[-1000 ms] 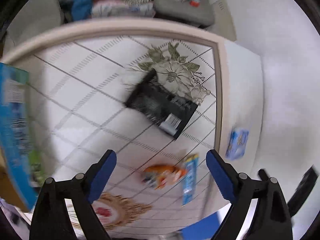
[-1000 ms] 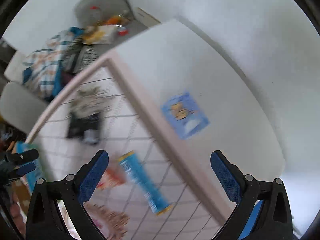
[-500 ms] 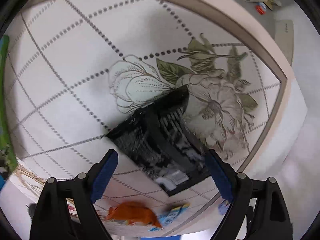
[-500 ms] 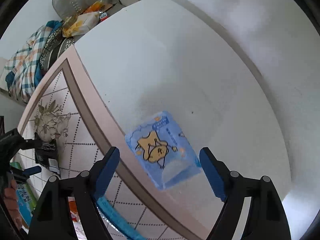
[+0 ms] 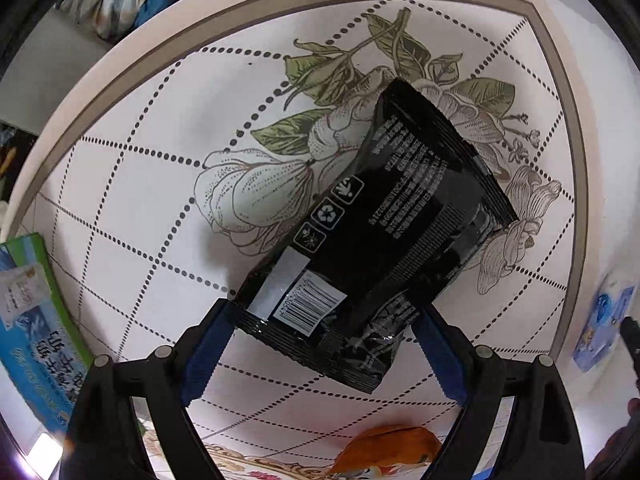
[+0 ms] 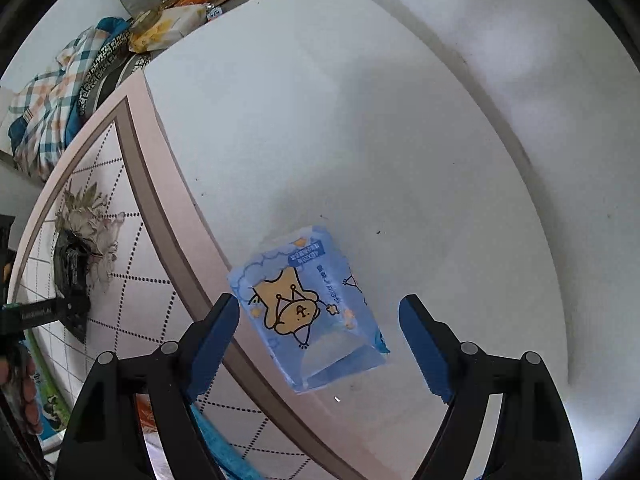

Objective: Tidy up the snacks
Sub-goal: 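Grasp the black snack bag with the left tool while the right tool grasps the blue tissue pack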

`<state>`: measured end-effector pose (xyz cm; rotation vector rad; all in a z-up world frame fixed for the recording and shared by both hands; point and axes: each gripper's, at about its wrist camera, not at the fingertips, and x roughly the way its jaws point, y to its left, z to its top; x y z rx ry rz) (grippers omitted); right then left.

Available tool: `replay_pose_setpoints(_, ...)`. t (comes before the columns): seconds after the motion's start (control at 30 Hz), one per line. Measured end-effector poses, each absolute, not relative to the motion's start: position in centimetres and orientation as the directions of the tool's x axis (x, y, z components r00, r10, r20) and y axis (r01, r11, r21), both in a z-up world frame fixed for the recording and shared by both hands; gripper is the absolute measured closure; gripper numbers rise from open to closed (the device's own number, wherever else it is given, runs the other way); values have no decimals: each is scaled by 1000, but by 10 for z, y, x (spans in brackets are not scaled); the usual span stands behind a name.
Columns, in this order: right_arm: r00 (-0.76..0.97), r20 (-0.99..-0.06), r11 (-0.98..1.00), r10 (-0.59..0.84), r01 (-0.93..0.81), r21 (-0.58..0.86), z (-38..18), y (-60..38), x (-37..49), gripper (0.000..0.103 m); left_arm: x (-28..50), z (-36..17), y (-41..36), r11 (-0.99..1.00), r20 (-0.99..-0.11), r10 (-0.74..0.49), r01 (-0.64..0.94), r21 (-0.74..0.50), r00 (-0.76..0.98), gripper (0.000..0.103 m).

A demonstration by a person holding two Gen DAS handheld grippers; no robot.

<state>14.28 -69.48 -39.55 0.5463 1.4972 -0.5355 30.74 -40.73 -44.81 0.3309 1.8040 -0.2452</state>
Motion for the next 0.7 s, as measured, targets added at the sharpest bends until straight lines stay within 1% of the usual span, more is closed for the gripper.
replay_pose_setpoints(0.03, 0, -1000, 772, 9, 636, 8, -398, -695, 143, 19, 306, -448, -407, 940, -971, 77, 340, -5, -228, 16)
replay_pose_setpoints(0.13, -25, -999, 785, 44, 619, 19, -412, -694, 149, 19, 304, -443, -403, 934, -979, 61, 358, -12, -194, 24)
replay_pose_setpoints(0.17, -37, -997, 788, 64, 615, 28, -418, -692, 151, 19, 301, -441, -404, 929, -982, 57, 369, -14, -179, 31)
replay_pose_setpoints(0.23, -68, -995, 800, 67, 600, 13, -431, -689, 155, 19, 302, -435, -410, 917, -985, 60, 399, -11, -163, 38)
replay_pose_setpoints(0.43, -108, -992, 811, 71, 585, -6, -447, -685, 160, 19, 291, -436, -397, 920, -986, 43, 391, -24, -162, 41)
replay_pose_setpoints(0.53, -88, -989, 813, 118, 581, 45, -439, -678, 160, 19, 281, -437, -388, 917, -982, 30, 396, -48, -189, 40)
replay_pose_setpoints(0.6, -75, -988, 825, 138, 560, 73, -432, -673, 160, 18, 271, -438, -382, 910, -980, 22, 410, -63, -198, 38)
replay_pose_setpoints(0.67, -69, -988, 836, 137, 543, 78, -427, -669, 160, 9, 262, -438, -382, 897, -981, 42, 440, -46, -189, 37)
replay_pose_setpoints(0.7, -69, -989, 845, 130, 530, 74, -425, -667, 162, 8, 259, -438, -371, 892, -982, 45, 450, -44, -185, 35)
